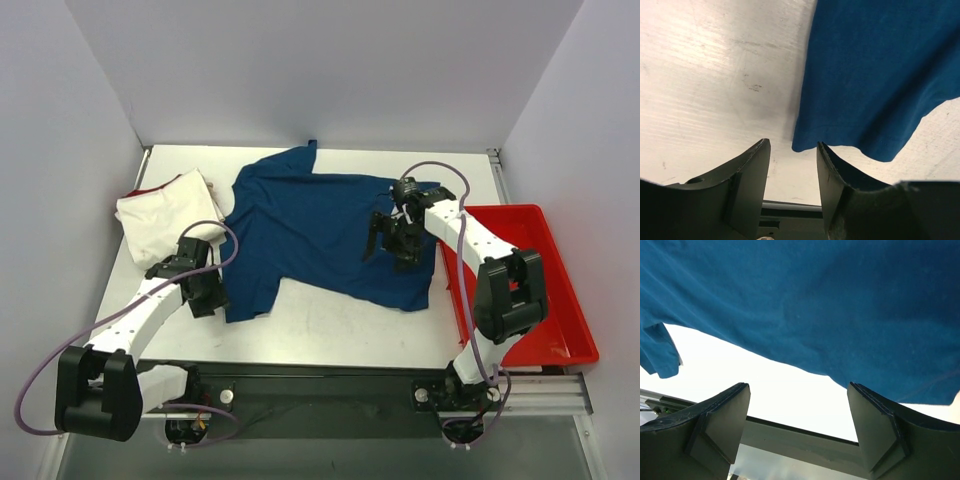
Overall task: Fold and stack the t-shirts
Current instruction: Grap the side of the flattened tshirt closest away from the robot with both arms
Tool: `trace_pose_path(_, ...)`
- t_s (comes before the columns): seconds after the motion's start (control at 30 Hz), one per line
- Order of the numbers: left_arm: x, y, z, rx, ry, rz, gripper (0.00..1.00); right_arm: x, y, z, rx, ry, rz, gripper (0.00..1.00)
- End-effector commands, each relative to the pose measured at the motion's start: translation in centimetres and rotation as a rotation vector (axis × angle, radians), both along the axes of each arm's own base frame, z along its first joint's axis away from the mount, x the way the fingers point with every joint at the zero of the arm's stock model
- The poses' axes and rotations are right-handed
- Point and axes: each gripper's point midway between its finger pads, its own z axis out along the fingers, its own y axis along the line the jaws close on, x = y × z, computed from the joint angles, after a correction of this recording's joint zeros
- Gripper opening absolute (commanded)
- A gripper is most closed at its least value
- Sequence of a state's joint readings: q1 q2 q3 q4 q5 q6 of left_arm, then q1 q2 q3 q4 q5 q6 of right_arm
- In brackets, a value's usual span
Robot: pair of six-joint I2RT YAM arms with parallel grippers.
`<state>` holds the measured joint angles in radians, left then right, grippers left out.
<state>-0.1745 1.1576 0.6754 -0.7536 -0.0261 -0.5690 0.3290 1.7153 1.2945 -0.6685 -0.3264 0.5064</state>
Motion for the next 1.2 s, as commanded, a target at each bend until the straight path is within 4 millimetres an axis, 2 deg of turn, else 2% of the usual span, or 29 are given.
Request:
trace_pose_path(0.0, 1.8, -1.4, 0.2, -0.084, -0.084, -0.004, 0.51, -0.7, -0.6, 1.1, -0.012, -0.031, -0.023, 0.8)
trace_pose_path(0.1, 1.6, -1.9, -0.4, -0.111, -0.071, -0.005, 0.49, -1.0, -0.7, 1.2, -0.014, -0.034, -0.028, 0.8)
trace_pose_path(0.7, 0.3, -1.6, -2.8, -0.063, 0.043, 0.0, 0.38, -1.8, -1.3, 0.9, -0.034, -0.034, -0.047, 0.8)
trace_pose_path(0.8, 0.2, -2.1, -3.3, -0.09, 0.049, -0.015, 0.25, -2.4, -2.0, 0.4, -0.061, -0.027, -0.063, 0.8)
trace_pose_path(0.83, 0.2, -2.4, -3.4, -0.105, 0.05, -0.016, 0.15, -2.5, -2.3, 0.7, -0.066, -0.041, -0.07, 0.8)
trace_pose_path(0.93, 0.3, -1.9, -2.9, -0.095, 0.036, 0.006, 0.02, -3.6, -3.4, 0.0, -0.102, -0.033, -0.085, 0.8)
trace_pose_path(0.97, 0.6, -1.6, -2.3, -0.099, 0.015, 0.023, 0.01, -4.0, -3.9, -0.3, -0.115, -0.028, -0.09, 0.8)
trace_pose_path(1.17, 2.1, 1.2, 0.5, -0.108, -0.085, 0.138, 0.0, -7.6, -7.5, -2.6, -0.217, 0.014, -0.172, 0.79)
